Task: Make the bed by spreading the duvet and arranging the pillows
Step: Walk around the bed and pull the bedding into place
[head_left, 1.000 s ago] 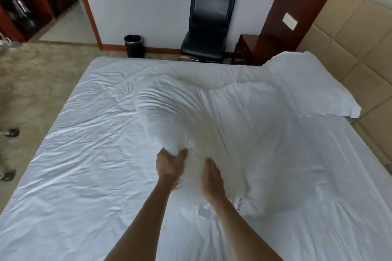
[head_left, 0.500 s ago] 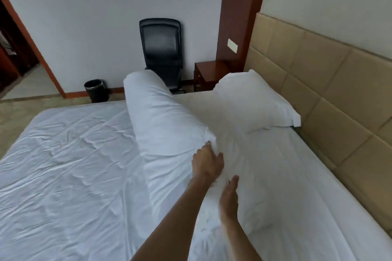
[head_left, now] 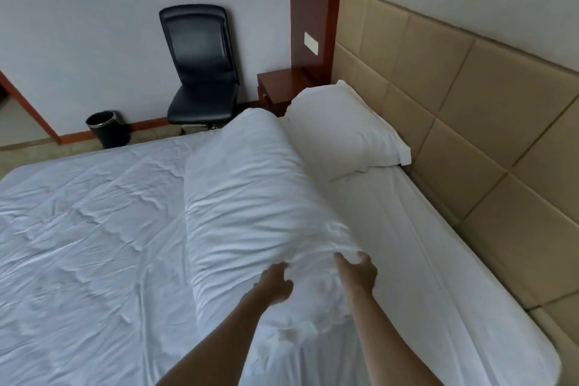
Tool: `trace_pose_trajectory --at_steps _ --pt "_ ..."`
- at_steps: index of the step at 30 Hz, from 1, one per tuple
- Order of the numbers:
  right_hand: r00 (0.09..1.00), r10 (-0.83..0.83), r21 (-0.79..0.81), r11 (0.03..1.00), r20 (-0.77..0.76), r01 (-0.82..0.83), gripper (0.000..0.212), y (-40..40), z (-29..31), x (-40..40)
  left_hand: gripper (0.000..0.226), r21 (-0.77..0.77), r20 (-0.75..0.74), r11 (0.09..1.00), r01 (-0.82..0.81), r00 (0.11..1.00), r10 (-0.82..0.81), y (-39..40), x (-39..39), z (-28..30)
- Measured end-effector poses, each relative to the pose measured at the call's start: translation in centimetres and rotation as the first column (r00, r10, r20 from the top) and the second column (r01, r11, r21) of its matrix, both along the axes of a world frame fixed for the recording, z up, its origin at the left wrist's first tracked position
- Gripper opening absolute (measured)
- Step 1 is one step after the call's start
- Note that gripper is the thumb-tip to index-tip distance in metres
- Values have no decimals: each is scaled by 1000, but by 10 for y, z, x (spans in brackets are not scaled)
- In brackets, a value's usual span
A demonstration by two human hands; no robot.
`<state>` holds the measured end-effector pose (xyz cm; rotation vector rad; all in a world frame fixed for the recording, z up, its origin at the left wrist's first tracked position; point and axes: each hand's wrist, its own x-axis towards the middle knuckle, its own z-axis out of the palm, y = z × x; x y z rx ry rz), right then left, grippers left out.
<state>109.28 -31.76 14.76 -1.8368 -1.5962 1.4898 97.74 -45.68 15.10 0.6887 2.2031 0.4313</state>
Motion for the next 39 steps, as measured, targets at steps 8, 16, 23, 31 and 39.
trace_pose_trajectory --at_steps 8,16,23,31,39 --pt "851 362 -64 928 379 -367 76 -42 -12 -8 57 -57 -32 994 -90 996 89 -76 -28 -12" --pt "802 407 -66 904 438 -423 67 -63 7 -11 55 -10 16 996 -86 996 86 -106 -32 -12" --pt "751 371 17 891 547 -453 60 -75 13 -7 62 31 67 995 -96 993 94 -118 -44 -30" --pt "668 346 46 868 659 -494 81 -54 -9 6 126 -26 52 1000 -18 998 19 -134 -34 -60" --pt "668 446 -93 865 595 -494 124 9 -63 15 145 -116 47 947 -300 950 307 -144 -8 -105"
